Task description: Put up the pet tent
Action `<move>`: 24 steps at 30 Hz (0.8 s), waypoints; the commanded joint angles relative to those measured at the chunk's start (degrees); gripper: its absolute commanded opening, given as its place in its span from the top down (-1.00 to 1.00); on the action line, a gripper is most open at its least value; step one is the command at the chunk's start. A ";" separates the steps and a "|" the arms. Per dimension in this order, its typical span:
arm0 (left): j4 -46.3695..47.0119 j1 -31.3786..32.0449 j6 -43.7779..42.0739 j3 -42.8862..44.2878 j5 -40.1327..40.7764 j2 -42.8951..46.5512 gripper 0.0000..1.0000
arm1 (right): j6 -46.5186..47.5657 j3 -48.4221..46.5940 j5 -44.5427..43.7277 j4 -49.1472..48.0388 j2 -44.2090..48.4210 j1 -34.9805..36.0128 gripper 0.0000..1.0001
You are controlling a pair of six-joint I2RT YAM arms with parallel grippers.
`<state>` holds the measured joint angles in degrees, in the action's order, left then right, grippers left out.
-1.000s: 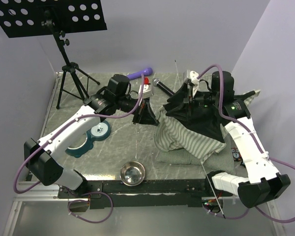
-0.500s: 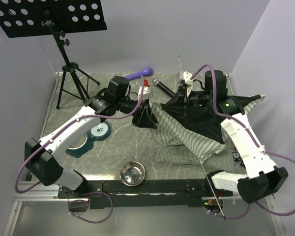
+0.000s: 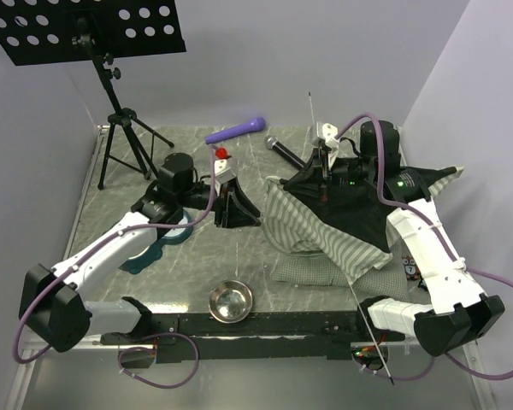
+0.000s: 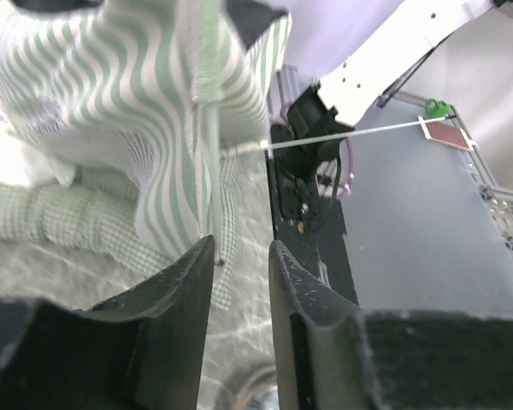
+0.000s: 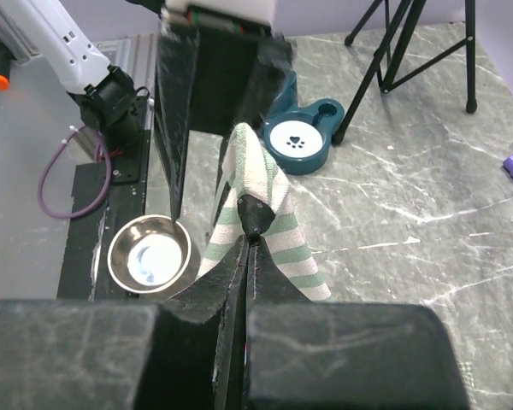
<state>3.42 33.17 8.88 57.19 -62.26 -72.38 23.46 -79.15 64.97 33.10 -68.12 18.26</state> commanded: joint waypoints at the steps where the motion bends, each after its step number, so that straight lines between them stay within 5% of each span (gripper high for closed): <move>1: 13.00 -0.21 5.43 -1.38 -0.67 2.77 0.34 | 0.36 -1.97 2.00 0.74 1.67 0.11 1.00; 24: 37.10 0.05 32.86 -3.75 -4.45 -3.20 0.88 | -0.61 -1.97 1.91 -0.14 1.58 0.11 1.00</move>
<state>33.58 33.01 35.81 53.21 -64.90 -75.22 22.55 -79.50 65.69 32.95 -67.81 18.26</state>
